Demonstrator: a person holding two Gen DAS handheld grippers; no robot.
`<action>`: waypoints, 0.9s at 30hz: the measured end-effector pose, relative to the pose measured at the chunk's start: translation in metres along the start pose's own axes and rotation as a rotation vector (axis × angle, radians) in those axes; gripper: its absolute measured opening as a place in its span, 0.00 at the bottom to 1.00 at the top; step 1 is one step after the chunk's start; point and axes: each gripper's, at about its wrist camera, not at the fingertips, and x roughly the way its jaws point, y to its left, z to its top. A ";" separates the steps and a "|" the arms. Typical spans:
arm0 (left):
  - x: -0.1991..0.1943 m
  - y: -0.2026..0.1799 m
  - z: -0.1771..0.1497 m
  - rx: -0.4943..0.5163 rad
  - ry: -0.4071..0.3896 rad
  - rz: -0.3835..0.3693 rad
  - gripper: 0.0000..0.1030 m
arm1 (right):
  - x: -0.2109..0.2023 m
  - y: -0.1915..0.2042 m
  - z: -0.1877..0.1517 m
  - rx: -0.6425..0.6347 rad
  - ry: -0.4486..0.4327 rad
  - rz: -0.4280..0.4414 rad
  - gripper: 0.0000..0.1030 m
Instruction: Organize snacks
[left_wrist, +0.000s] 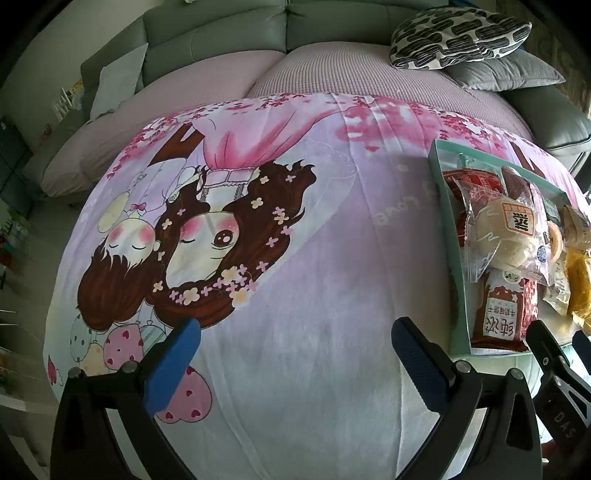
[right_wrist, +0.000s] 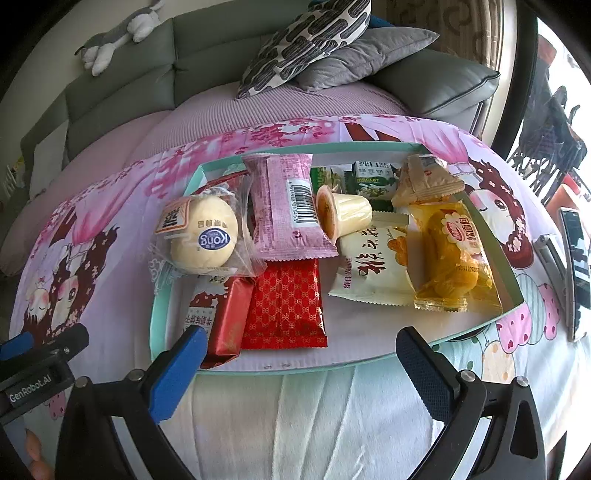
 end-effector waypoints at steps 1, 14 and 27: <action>0.000 0.000 0.000 0.001 0.000 0.000 1.00 | 0.000 0.000 0.000 0.001 0.001 0.000 1.00; 0.000 -0.001 0.000 0.012 -0.008 0.006 1.00 | 0.001 0.000 -0.001 0.010 0.008 -0.005 1.00; -0.006 -0.003 -0.002 0.008 -0.046 -0.018 1.00 | 0.002 0.000 -0.001 0.012 0.015 -0.007 1.00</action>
